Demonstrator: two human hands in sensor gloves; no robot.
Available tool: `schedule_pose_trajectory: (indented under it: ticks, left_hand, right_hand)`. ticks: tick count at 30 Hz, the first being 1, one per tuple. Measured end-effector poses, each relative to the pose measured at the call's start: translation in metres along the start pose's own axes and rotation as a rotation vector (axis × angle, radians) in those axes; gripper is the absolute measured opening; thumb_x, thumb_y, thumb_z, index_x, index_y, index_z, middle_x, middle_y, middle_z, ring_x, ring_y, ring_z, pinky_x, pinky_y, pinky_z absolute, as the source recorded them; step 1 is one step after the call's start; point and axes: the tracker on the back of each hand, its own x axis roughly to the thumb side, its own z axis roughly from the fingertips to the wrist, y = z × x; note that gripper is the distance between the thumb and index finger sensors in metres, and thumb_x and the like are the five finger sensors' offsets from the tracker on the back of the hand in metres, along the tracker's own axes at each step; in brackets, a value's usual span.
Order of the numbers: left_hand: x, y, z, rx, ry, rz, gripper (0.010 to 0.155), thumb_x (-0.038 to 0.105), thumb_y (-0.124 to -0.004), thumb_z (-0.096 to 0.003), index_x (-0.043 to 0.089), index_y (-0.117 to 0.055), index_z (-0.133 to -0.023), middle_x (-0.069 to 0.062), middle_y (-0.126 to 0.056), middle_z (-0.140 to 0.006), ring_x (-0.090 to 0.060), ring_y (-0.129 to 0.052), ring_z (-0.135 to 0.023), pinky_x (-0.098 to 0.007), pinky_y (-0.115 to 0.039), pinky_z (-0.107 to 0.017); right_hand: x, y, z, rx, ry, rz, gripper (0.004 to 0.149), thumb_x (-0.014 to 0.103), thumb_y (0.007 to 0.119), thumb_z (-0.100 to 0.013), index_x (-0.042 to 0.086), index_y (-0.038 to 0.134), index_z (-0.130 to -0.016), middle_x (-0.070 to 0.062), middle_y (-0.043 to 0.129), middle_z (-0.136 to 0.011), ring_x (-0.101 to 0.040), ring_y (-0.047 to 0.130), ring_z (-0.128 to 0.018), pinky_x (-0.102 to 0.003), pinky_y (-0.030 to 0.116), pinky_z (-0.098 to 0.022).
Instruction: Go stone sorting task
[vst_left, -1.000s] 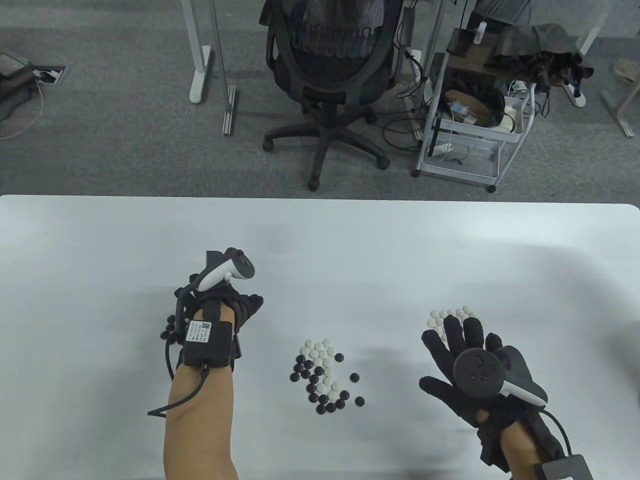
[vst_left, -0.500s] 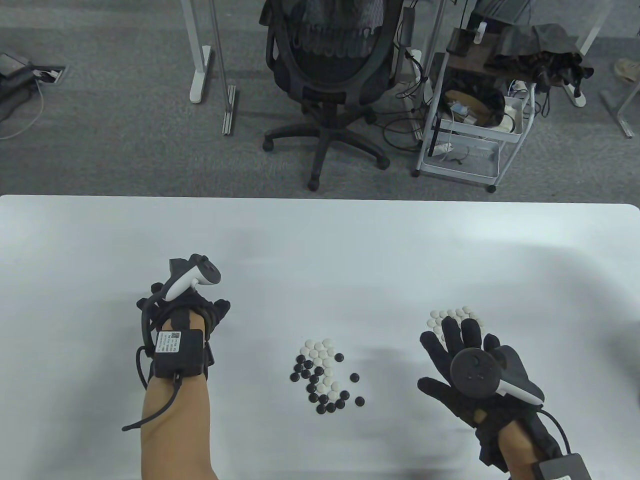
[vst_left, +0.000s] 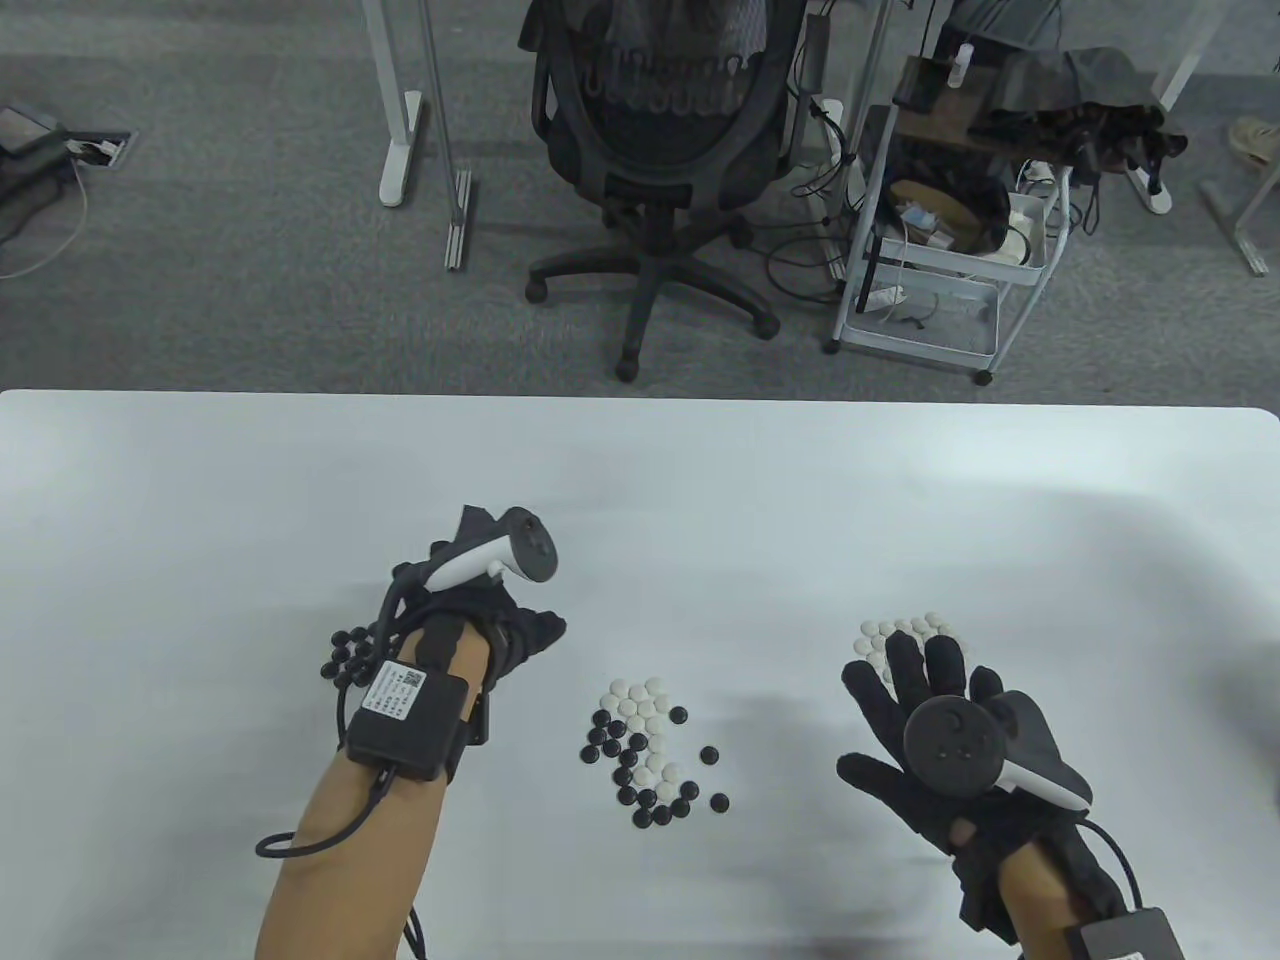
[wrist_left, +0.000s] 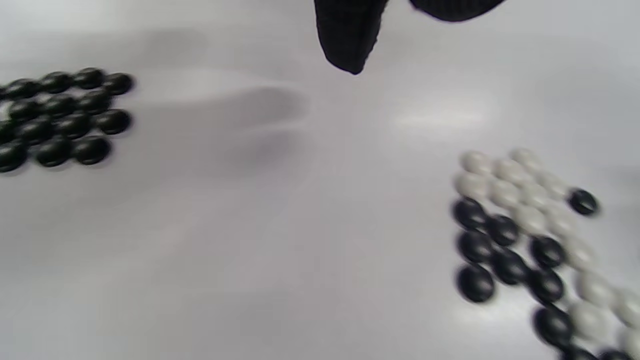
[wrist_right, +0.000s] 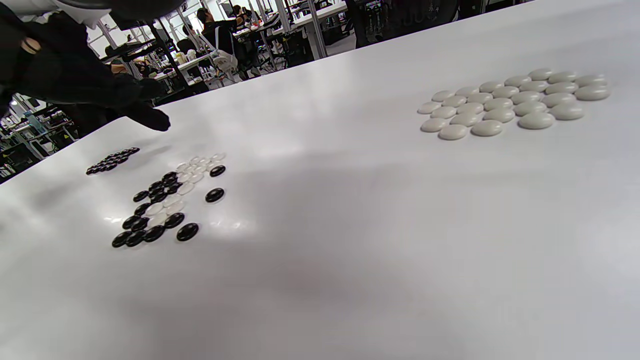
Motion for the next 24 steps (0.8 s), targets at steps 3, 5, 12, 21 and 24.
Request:
schedule_pose_trajectory:
  ticks: [3,5,12,21,24]
  left_hand:
    - [0.034,-0.008,0.002,-0.028,-0.116,-0.083,0.068,0.05,-0.046,-0.057,0.021,-0.064,-0.115,-0.029,0.004,-0.117,-0.06,0.012,-0.093,-0.083,-0.001,-0.056]
    - [0.054,-0.014,0.004,-0.051,-0.185,-0.116,0.067,0.05,-0.046,-0.057,0.022,-0.064,-0.115,-0.03,0.003,-0.117,-0.06,0.011,-0.093,-0.083,-0.002,-0.056]
    - [0.103,-0.038,-0.002,-0.092,-0.338,-0.235,0.067,0.05,-0.043,-0.0554,0.026,-0.06,-0.115,-0.028,0.006,-0.116,-0.059,0.013,-0.093,-0.083,-0.001,-0.056]
    - [0.112,-0.052,-0.017,-0.091,-0.258,-0.359,0.066,0.05,-0.042,-0.0548,0.029,-0.049,-0.117,-0.027,0.013,-0.113,-0.058,0.017,-0.091,-0.083,0.002,-0.055]
    - [0.111,-0.048,-0.027,-0.092,-0.274,-0.301,0.066,0.05,-0.042,-0.0547,0.029,-0.049,-0.117,-0.026,0.014,-0.113,-0.057,0.018,-0.091,-0.083,0.003,-0.055]
  right_hand:
    - [-0.001,-0.001,0.0,-0.001,0.01,0.0,0.079,0.054,0.05,-0.055,0.013,0.015,-0.113,-0.031,-0.007,-0.107,-0.057,-0.012,-0.087,-0.08,0.002,-0.052]
    - [-0.001,-0.001,0.001,0.001,0.013,-0.001,0.079,0.054,0.049,-0.055,0.013,0.015,-0.113,-0.03,-0.007,-0.107,-0.058,-0.012,-0.086,-0.08,0.002,-0.052]
    - [-0.001,-0.002,0.002,-0.003,0.009,-0.003,0.079,0.054,0.05,-0.055,0.013,0.015,-0.113,-0.03,-0.007,-0.107,-0.058,-0.012,-0.087,-0.08,0.002,-0.052]
    - [-0.002,-0.002,0.002,-0.003,0.007,-0.005,0.079,0.054,0.05,-0.055,0.013,0.015,-0.113,-0.031,-0.007,-0.107,-0.058,-0.012,-0.087,-0.08,0.002,-0.052]
    - [-0.002,-0.001,0.001,0.005,0.008,-0.003,0.079,0.054,0.049,-0.055,0.013,0.015,-0.113,-0.031,-0.007,-0.107,-0.058,-0.012,-0.087,-0.08,0.002,-0.052]
